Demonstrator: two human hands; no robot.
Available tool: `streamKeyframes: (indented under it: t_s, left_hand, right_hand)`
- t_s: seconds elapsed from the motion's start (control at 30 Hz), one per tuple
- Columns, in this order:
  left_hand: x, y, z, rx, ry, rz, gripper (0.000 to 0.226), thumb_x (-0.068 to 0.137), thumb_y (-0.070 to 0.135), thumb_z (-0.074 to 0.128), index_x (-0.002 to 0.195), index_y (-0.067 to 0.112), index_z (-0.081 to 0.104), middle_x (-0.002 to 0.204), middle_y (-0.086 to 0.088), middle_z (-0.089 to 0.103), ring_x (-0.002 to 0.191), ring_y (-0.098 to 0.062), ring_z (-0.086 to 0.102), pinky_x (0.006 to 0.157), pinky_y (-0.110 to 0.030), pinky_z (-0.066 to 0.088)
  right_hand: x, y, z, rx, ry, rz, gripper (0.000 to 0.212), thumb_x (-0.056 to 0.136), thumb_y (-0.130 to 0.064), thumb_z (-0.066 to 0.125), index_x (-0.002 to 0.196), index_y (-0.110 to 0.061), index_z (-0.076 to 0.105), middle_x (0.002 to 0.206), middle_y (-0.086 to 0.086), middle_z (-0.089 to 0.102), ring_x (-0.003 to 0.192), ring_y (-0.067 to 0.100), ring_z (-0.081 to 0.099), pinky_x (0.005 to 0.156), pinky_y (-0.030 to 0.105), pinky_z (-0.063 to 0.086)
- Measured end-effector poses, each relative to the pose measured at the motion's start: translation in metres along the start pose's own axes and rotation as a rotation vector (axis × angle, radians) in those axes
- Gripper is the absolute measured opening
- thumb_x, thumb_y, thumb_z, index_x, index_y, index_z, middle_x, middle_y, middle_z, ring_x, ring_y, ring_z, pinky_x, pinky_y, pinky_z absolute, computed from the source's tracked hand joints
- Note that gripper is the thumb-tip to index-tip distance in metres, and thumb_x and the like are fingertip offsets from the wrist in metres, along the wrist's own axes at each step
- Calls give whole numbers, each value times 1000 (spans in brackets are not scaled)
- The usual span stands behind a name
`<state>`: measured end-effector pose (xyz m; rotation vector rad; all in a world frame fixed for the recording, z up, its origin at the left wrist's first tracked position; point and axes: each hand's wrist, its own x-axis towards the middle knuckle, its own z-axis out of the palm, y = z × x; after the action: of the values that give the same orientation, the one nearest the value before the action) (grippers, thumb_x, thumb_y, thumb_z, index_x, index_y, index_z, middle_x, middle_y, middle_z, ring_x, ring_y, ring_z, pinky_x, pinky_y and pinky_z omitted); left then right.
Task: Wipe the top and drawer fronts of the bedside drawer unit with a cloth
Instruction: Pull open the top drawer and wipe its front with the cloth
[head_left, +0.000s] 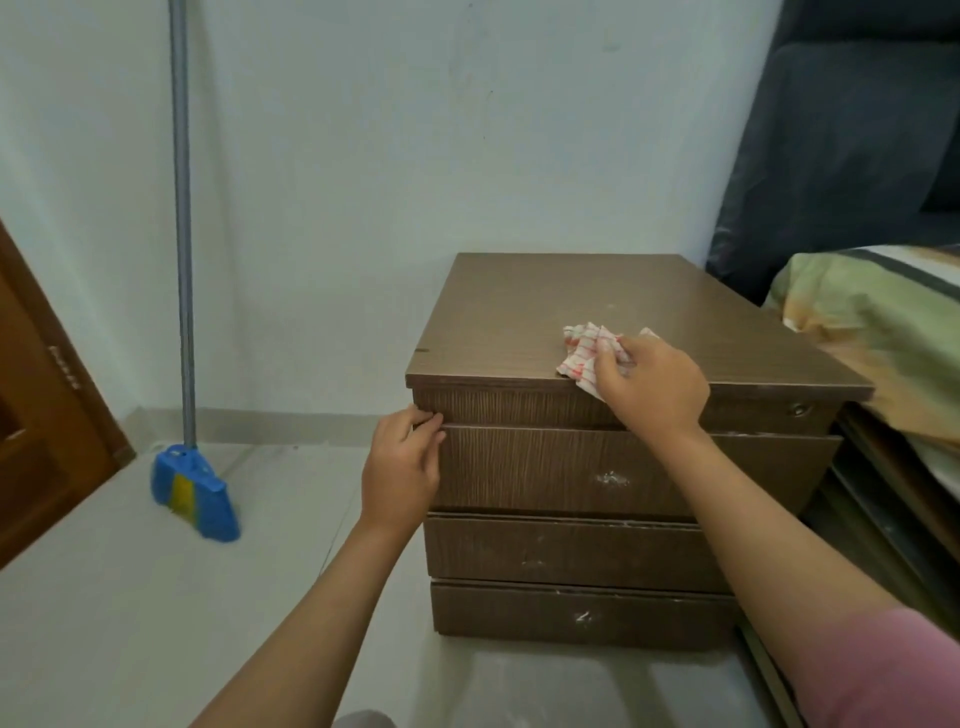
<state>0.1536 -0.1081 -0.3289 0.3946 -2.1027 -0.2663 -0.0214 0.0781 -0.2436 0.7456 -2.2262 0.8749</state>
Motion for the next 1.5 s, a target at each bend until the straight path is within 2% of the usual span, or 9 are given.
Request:
streamKeyframes:
  t_s: [0.27,0.43,0.57,0.67,0.73,0.8,0.9,1.1,1.5]
  left_hand:
    - [4,2,2,-43,9,-58,18,76,-8,70,93,0,73,82,-11,65,74,-29,59,65,-26,42]
    - [2,4,-5,-47,-9,-50,14,76,-8,71,88,0,73,76,-10,62,68,-30,57,61,-26,40]
    - [-5,5,-15,-44,-5,-20,9,78,-5,70,85,-1,73,73,-9,59,66,-26,54,58,-25,38]
    - [-12,7,-20,-48,-14,-14,8,80,-2,69,86,-1,72,74,-7,59,68,-23,54,57,-25,41]
    - [-15,9,-24,-47,-17,-2,8,79,-2,69,86,0,72,74,-7,59,69,-23,54,57,-25,40]
    - [-17,9,-28,-46,-15,6,8,78,-3,70,84,1,72,73,-6,58,68,-23,53,58,-24,37]
    - [-18,9,-31,-51,-18,14,9,77,-5,70,84,1,72,72,-6,57,68,-24,53,59,-24,36]
    - [-20,10,-31,-69,-23,-13,14,77,-4,71,89,2,73,74,-5,59,71,-22,53,59,-23,38]
    - [-22,12,-31,-82,-15,-39,15,78,-4,70,91,3,73,76,-5,59,73,-19,52,65,-9,30]
  right_hand:
    - [0,4,3,-20,34,-43,36,93,-40,45,70,-17,61,61,-1,55,56,23,54,47,24,32]
    - [-1,3,-8,2,-15,-88,29,96,-35,46,102,-15,66,78,9,68,69,32,62,52,32,45]
    - [-30,-19,-29,182,38,-53,23,97,-30,46,95,-14,63,68,-1,62,56,17,56,46,26,36]
    - [-88,-44,-23,293,168,39,32,96,-31,45,122,-18,59,78,-6,66,58,8,57,47,23,45]
    - [-119,-59,-6,338,181,126,39,95,-34,41,129,-20,54,89,1,71,67,17,64,55,27,52]
    - [-133,-75,16,309,112,178,40,93,-33,41,128,-18,56,111,9,69,98,27,66,76,40,56]
    - [-136,-92,44,157,36,177,35,94,-25,48,124,-12,59,133,15,54,130,31,44,100,63,37]
    - [-133,-92,53,8,22,305,46,92,-41,42,131,-17,53,151,10,31,144,26,12,107,57,0]
    - [-120,-29,15,-45,54,470,44,91,-40,46,130,-21,52,155,7,23,145,26,5,105,59,-12]
